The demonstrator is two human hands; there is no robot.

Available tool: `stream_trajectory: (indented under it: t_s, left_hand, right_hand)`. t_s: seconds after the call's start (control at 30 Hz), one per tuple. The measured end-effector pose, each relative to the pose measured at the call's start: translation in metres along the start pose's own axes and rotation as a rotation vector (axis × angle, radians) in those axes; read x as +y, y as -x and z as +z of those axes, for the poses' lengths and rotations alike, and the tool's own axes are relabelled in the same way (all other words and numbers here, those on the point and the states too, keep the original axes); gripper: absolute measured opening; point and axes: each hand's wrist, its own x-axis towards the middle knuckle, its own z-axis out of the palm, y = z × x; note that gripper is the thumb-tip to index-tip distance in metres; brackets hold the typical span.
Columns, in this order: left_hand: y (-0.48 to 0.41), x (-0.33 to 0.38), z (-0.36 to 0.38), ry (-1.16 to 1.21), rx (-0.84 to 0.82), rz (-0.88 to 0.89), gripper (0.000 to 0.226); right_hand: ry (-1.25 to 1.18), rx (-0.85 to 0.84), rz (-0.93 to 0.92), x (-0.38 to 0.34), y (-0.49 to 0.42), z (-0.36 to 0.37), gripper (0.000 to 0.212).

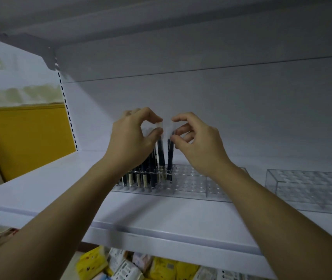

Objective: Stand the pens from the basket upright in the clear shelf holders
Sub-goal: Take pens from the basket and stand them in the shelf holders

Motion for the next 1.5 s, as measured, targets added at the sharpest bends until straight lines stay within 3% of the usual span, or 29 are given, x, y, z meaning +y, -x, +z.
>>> stream_trajectory:
  t_s: [0.23,0.53,0.73,0.93,1.23,1.5]
  left_hand:
    - [-0.003,-0.001,0.001,-0.041,-0.103,-0.042,0.006]
    - [0.006,-0.006,-0.002,-0.1,-0.066,0.019,0.018]
    - [0.016,-0.006,-0.007,-0.215,-0.099,0.064,0.036]
    - [0.043,0.005,-0.024,-0.264,-0.122,0.118,0.05]
    - [0.117,0.051,-0.037,-0.074,-0.132,0.192,0.047]
    - [0.214,0.073,-0.015,0.06,-0.165,0.221,0.035]
  right_hand:
    - [0.092,-0.023,-0.072,-0.008,0.0,0.011,0.033]
    - [0.14,-0.028,-0.065,-0.004,0.003,0.008,0.022]
    - [0.225,-0.046,-0.059,-0.008,0.012,0.003,0.041]
    - [0.462,-0.047,-0.032,-0.02,0.036,-0.016,0.059]
    - [0.524,-0.004,-0.041,-0.055,0.141,-0.028,0.053]
    - [0.519,0.088,-0.066,-0.061,0.239,-0.039,0.034]
